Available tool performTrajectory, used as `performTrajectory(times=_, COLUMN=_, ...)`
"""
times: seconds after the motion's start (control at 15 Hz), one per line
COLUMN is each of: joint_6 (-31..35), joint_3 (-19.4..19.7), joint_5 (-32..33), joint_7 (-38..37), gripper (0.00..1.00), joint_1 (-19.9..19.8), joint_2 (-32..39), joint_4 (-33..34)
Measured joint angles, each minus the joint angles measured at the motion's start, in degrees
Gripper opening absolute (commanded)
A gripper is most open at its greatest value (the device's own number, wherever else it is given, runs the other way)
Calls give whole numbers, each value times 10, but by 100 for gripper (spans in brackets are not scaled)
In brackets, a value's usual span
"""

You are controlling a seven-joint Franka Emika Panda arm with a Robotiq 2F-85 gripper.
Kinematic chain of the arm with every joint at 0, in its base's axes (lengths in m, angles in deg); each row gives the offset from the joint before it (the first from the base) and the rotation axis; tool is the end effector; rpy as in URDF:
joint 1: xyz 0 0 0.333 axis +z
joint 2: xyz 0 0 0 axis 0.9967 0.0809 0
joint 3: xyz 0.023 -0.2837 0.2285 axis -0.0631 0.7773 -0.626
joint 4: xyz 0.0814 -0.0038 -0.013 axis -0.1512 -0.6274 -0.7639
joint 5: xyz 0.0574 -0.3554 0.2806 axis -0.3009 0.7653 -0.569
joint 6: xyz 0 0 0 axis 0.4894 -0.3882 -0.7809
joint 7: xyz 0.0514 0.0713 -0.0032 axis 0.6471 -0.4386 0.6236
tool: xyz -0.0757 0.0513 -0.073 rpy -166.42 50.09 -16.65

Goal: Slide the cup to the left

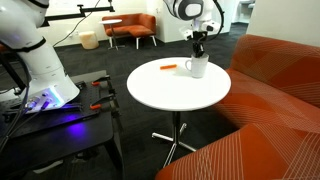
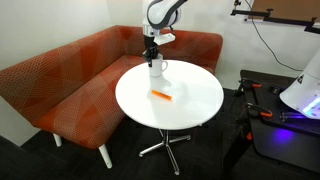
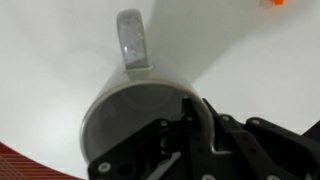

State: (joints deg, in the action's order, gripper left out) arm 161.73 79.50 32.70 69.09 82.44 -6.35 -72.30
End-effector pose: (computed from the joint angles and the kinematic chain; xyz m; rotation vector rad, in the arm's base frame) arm 0.7999 -0.0510 0.1868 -3.0306 0.4195 -0.0708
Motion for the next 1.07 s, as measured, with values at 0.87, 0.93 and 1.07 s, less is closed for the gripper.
performTrajectory(times=0.87, joint_6=-50, joint_3=-8, joint_5=28, joint_7=2, gripper=3, joint_1=59, joint_2=15, joint_4=40)
performTrajectory(times=0.93, joint_6=-50, joint_3=-8, joint_5=29, joint_7=2, gripper=3, joint_1=62, joint_2=19, joint_4=44)
performTrajectory(times=1.07, joint_6=-50, joint_3=-9, joint_5=34, joint_7=2, gripper=3, joint_1=66, joint_2=25, joint_4=50)
